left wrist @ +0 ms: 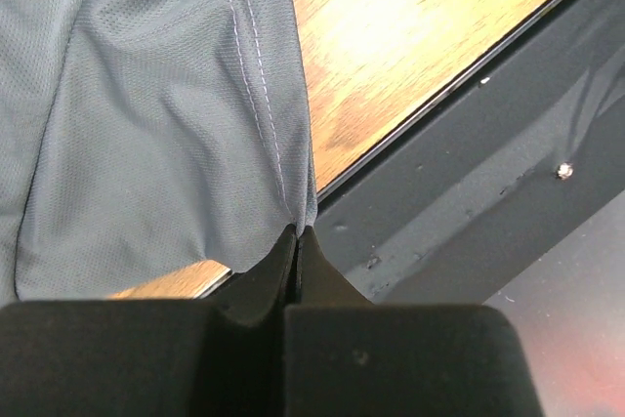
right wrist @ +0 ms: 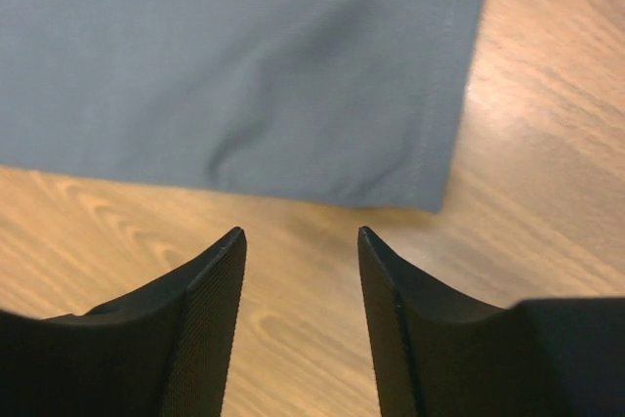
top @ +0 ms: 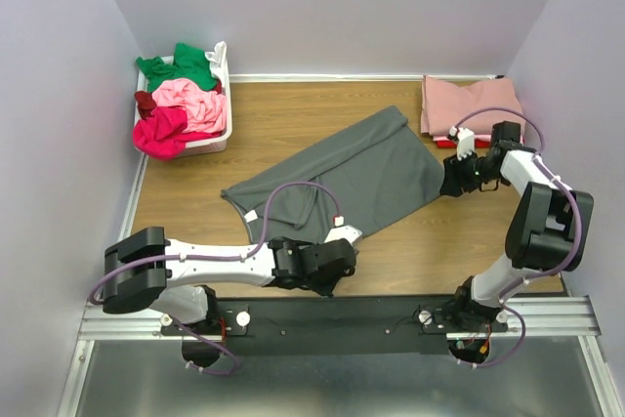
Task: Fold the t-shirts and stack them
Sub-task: Fold the tshirt
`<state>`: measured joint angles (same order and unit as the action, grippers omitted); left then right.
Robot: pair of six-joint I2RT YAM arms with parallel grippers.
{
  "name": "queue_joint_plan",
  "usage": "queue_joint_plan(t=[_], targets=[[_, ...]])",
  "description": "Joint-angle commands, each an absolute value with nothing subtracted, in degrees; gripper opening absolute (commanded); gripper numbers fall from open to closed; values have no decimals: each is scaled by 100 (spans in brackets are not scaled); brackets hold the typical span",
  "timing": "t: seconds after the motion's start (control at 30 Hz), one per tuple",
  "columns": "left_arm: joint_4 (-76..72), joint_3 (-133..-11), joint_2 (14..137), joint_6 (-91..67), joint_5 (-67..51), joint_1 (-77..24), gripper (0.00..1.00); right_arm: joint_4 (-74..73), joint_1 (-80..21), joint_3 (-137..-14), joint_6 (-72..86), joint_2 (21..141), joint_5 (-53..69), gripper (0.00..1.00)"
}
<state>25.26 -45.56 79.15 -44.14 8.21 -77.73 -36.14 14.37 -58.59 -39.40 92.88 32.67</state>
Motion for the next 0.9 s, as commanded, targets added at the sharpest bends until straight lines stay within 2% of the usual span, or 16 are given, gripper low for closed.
queue_joint_plan(t=[0.0,0.17,0.53,0.77,0.87], targets=[[2215,-4430,7743,-4403,668,-7743,0,-3525,1564,-6380,-3412,9772,2795,55],[2057,-4254,7603,-4456,580,-7743,0,-3498,1845,-6881,-3173,10212,2812,53],[2030,-4157,7427,-4421,571,-7708,0,-3516,1863,-6873,-2927,10714,3401,49],[2004,-4157,7418,-4421,554,-7699,0,-3524,1863,-6890,-2918,10784,3270,32],[2021,-4175,7400,-4386,562,-7673,0,-3524,1863,-6943,-2918,10679,3331,14]])
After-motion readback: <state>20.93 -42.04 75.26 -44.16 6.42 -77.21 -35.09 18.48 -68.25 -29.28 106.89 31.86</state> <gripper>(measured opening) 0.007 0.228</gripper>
